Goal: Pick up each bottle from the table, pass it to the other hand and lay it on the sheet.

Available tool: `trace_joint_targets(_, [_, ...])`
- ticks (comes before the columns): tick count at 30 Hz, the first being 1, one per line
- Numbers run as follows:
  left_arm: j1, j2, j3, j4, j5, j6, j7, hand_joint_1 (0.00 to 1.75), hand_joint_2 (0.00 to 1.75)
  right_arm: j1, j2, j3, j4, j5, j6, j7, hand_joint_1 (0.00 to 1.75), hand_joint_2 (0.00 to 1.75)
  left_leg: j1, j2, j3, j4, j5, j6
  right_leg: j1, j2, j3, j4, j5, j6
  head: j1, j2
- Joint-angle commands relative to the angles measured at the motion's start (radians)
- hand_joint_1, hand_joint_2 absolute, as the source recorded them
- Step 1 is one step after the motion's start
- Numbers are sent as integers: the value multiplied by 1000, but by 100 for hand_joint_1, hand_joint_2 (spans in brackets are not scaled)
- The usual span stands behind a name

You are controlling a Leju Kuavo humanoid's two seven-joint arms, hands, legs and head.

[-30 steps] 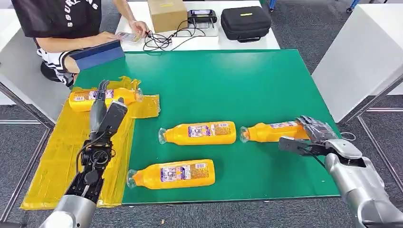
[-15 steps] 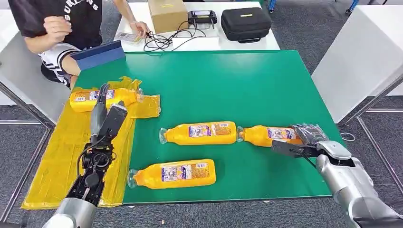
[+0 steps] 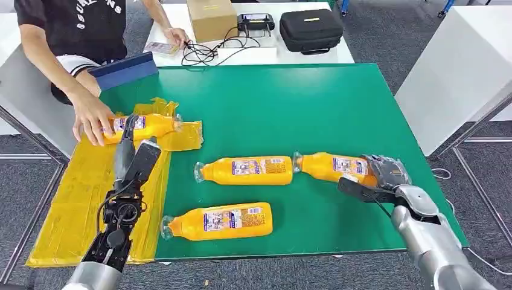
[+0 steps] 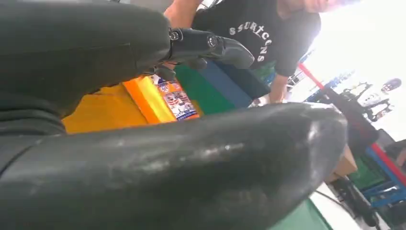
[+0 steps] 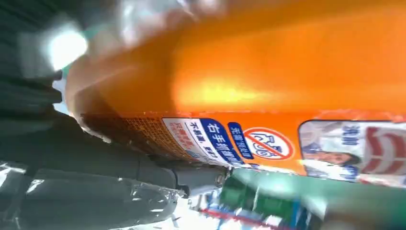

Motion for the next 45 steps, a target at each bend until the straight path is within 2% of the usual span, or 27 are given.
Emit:
trace_joint_targets(1, [24, -14, 41, -32, -11, -20, 8, 0, 0, 119, 148, -263, -338, -107, -46, 29, 175, 175, 1, 5, 5, 0, -4, -5, 1, 2, 5, -1, -3, -2, 0, 0])
trace_joint_targets(3, [24, -14, 41, -32, -11, -20, 8, 0, 0, 119, 148, -263, -338, -107, -46, 29, 175, 175, 2, 3, 8, 0, -5, -6, 2, 0, 8, -1, -4, -2, 0, 0])
trace_joint_targets(5, [22, -14, 41, -32, -11, -20, 8, 0, 0, 121, 146, -264, -336, -107, -46, 29, 175, 175, 1, 0, 1, 0, -2, -3, 1, 0, 1, -1, -2, -1, 1, 0])
trace_joint_targets(7, [21, -17, 39, -31, -12, -25, 8, 0, 0, 122, 178, -299, -345, -129, -114, 33, 175, 175, 1, 2, 4, 0, -3, -4, 1, 1, 4, -1, -3, -1, 0, 0])
trace_joint_targets(9, [17, -23, 24, -33, -10, -38, 3, 0, 0, 148, 212, -319, -392, -177, -141, 14, 175, 175, 1, 1, 1, 0, -2, -3, 1, 0, 1, -1, -2, -1, 1, 0])
trace_joint_targets(12, [13, -37, -25, -72, 96, -176, -61, 0, 0, 189, 264, -309, -458, -265, -222, -44, 175, 175, 1, 1, 3, 0, -3, -5, 1, 0, 3, -1, -3, -2, 0, 0])
trace_joint_targets(13, [15, -43, -53, -92, 119, -211, -69, 0, 0, 193, 279, -286, -466, -304, -234, -70, 175, 175, 1, -1, -2, 0, -1, -3, 1, -1, -1, -1, -2, -1, 1, 0])
trace_joint_targets(15, [11, -51, -132, -134, 216, -356, -102, 0, 0, 190, 306, -223, -460, -425, -225, -159, 175, 175, 1, 0, 1, 1, -3, -5, 1, -1, 1, 0, -3, -2, 0, 0])
trace_joint_targets(16, [7, -57, -164, -146, 235, -386, -105, 0, 175, 185, 314, -191, -448, -464, -208, -192, 175, 175, 1, 0, -1, 0, -2, -3, 1, 0, -1, 0, -2, -1, 1, 0])
trace_joint_targets(18, [-8, -63, -234, -168, 285, -431, -101, 0, 175, 170, 333, -116, -422, -583, -165, -280, 175, 175, 1, 1, -2, 0, -2, -3, 1, 0, -2, 0, -1, -1, 0, 0])
trace_joint_targets(20, [-27, -74, -287, -184, 325, -460, -97, 0, 175, 161, 363, -53, -403, -677, -90, -323, 175, 175, 1, 2, -2, 1, -2, -3, 1, 1, -3, 0, -1, -1, 1, 0])
trace_joint_targets(23, [-36, -69, -332, -211, 395, -472, -89, 0, 175, 137, 391, 43, -373, -729, -51, -353, 175, 175, 1, 3, -1, 1, -2, -3, 1, 1, -2, 0, -1, -1, 1, 0])
trace_joint_targets(27, [-32, -55, -344, -224, 422, -472, -88, 0, 175, 123, 396, 78, -366, -744, -56, -349, 175, 175, 1, 7, 0, 0, -3, -4, 1, 4, -2, 0, -1, -2, 0, 0])
trace_joint_targets(29, [-31, -52, -342, -230, 448, -473, -96, 0, 175, 106, 406, 121, -354, -762, -1, -359, 175, 175, 1, 5, 1, 0, -2, -4, 1, 2, -1, 0, -2, -1, 0, 0])
trace_joint_targets(32, [-26, -52, -340, -245, 477, -464, -100, 0, 175, 62, 432, 173, -314, -765, 10, -359, 175, 175, 1, 4, -1, 0, -2, -3, 1, 2, -3, 0, -1, -1, 0, 0])
trace_joint_targets(36, [-17, -56, -338, -268, 492, -459, -102, 0, 175, 13, 453, 228, -250, -769, 13, -353, 175, 175, 1, 7, -2, 0, -2, -3, 0, 6, -3, 1, 0, -1, 0, 0])
trace_joint_targets(37, [-15, -57, -335, -269, 498, -458, -103, 0, 175, 4, 457, 236, -234, -777, 12, -358, 175, 175, 2, 12, 5, 1, -5, -6, 1, 9, 2, 1, -2, -2, 1, 0])
trace_joint_targets(38, [-14, -58, -333, -269, 504, -456, -105, 0, 175, 1, 461, 240, -228, -780, 12, -364, 175, 175, 1, 4, -1, -1, -1, -3, 1, 3, -3, 0, -1, -1, 1, 0])
trace_joint_targets(45, [-6, -52, -327, -295, 519, -451, -117, 0, 175, -23, 485, 298, -185, -769, 15, -372, 175, 175, 1, 4, 1, -1, -2, -4, 1, 2, 0, -1, -2, -1, 0, 0])
